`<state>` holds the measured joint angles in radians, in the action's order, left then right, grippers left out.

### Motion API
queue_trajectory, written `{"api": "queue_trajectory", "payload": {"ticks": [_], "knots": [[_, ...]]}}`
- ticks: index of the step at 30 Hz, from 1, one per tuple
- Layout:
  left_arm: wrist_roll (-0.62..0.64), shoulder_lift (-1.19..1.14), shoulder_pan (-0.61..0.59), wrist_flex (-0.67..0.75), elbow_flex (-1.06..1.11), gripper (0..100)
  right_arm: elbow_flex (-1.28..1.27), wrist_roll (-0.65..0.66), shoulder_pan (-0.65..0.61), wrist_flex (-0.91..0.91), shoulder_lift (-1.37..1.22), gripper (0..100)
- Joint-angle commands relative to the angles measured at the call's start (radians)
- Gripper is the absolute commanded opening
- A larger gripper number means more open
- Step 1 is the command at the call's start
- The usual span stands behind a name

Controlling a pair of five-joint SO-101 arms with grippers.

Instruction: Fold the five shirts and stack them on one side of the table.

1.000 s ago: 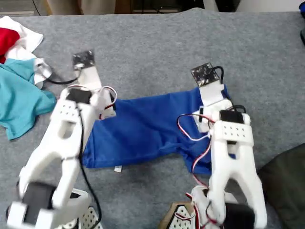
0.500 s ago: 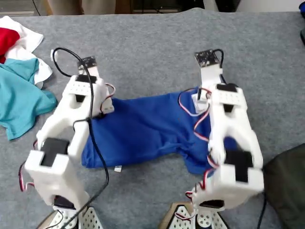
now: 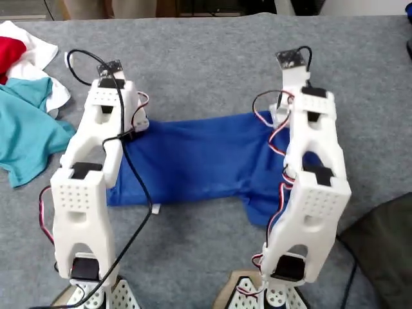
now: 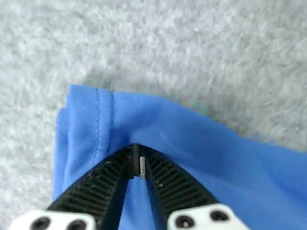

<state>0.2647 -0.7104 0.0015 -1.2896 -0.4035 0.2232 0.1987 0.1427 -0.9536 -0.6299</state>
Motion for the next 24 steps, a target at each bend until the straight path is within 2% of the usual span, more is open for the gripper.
{"api": "queue_trajectory", "payload": {"ticks": [1,7,17,24], "knots": [[-0.009,-0.044,-0.02,-0.074,-0.207,2,0.225,-0.034,0.021,-0.068,-0.027,0.6],[-0.009,-0.111,-0.021,-0.212,-0.407,2,0.437,-0.041,0.021,-0.229,-0.108,0.6],[-0.011,-0.13,-0.014,-0.413,-0.608,2,0.708,-0.034,0.054,-0.6,-0.124,0.6],[-0.003,-0.136,0.064,-0.445,-0.575,2,0.708,-0.032,0.054,-0.809,-0.128,0.6]]}}
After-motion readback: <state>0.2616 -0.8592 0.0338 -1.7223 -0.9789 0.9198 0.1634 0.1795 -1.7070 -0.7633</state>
